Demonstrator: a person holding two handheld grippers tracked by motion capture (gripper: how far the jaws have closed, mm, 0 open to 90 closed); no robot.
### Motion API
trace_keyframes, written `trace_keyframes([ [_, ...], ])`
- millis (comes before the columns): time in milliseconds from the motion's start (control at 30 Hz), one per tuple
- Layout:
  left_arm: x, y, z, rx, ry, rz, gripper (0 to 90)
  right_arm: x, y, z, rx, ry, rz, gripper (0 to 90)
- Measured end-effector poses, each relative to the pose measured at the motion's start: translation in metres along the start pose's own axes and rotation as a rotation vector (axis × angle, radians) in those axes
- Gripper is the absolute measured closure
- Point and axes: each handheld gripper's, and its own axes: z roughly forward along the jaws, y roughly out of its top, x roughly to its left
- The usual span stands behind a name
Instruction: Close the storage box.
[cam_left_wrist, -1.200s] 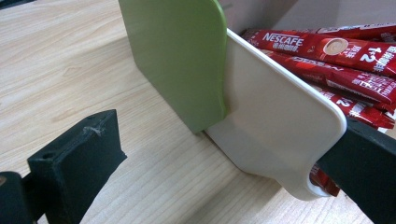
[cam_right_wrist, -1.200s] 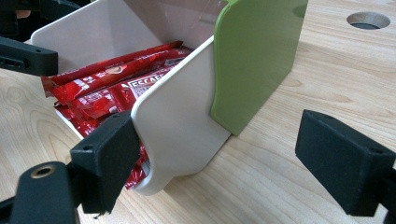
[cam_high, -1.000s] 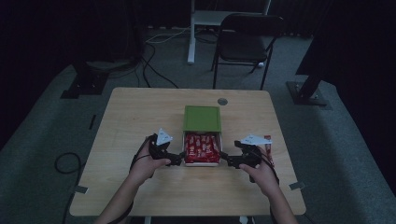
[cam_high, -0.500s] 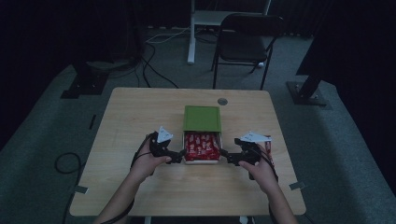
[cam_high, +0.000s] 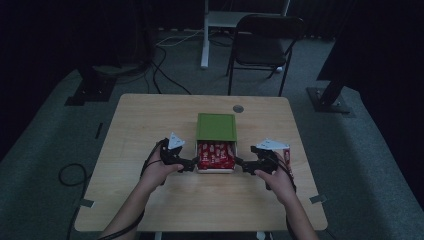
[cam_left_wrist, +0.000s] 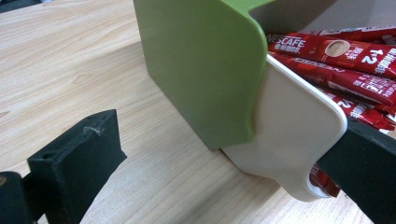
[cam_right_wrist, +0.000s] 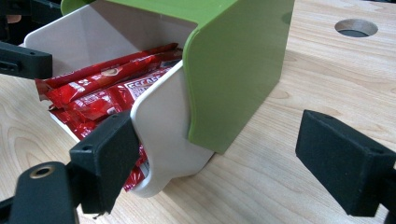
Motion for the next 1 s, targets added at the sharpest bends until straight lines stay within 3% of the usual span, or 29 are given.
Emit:
trace_keyframes([
  [1000,0.01,0.009,0.012,-0.012,0.031,-0.001,1.9,-0.008,0.007,0.012,-0.012,-0.029,0.026,12.7],
])
